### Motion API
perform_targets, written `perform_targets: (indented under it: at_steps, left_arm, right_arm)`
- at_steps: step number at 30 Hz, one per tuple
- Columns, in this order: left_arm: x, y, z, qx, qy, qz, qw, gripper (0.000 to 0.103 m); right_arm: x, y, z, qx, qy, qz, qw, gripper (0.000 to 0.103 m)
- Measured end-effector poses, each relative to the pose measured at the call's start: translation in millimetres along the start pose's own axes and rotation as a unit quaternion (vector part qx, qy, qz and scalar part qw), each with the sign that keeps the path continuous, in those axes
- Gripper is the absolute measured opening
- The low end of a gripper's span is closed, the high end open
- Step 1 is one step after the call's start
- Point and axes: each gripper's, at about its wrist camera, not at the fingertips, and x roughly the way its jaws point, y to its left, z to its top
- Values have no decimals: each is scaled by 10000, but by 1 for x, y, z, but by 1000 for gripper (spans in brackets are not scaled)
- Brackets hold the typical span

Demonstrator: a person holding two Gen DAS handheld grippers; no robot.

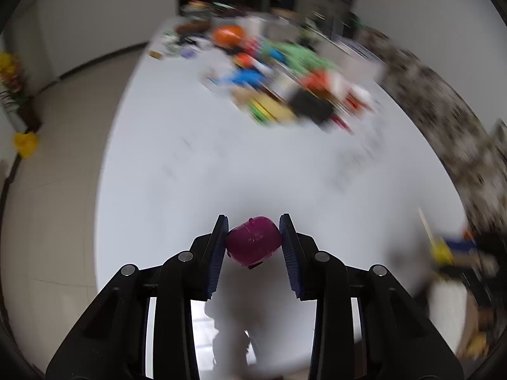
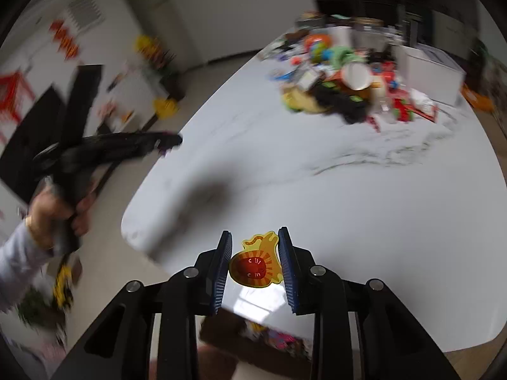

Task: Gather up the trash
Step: 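Drop the yellow-orange toy and pink ball into the cardboard box with both grippers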

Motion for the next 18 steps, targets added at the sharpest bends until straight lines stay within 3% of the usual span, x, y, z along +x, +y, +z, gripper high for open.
perform_targets:
  at_steps: [3,7,9,14,15,16,17,18]
  left_arm:
    - [-11,-33,-58,305,438,-302,9981,33]
    - [6,-64,-138,421,1191,-646,9899,33]
    - [33,-67,-173,107,1592,-845,9836,33]
    - [117,-65,-235,-341,2244,-555,9723,34]
    - [133,-63,-246,-371,2309,-348,9716,39]
    - [155,-61,-258,-382,2420,9,9695,47]
    - [172,-59,-268,-439,2550,156,9658,65]
    - [188,-57,-277,-514,2681,300,9616,66]
  right_arm:
    - [5,21,-19,-437,421,131,9981,30]
    - [17,36,-56,-740,1016,275,9917,30]
    - [34,36,-83,-732,1396,264,9871,30]
    - [92,17,-149,-429,1979,94,9792,30]
    - [104,12,-161,-357,2022,-14,9787,33]
    - [116,5,-171,-268,2067,-150,9779,54]
    - [133,-4,-185,-136,2147,-340,9760,66]
    - [141,-9,-193,-97,2142,-509,9754,74]
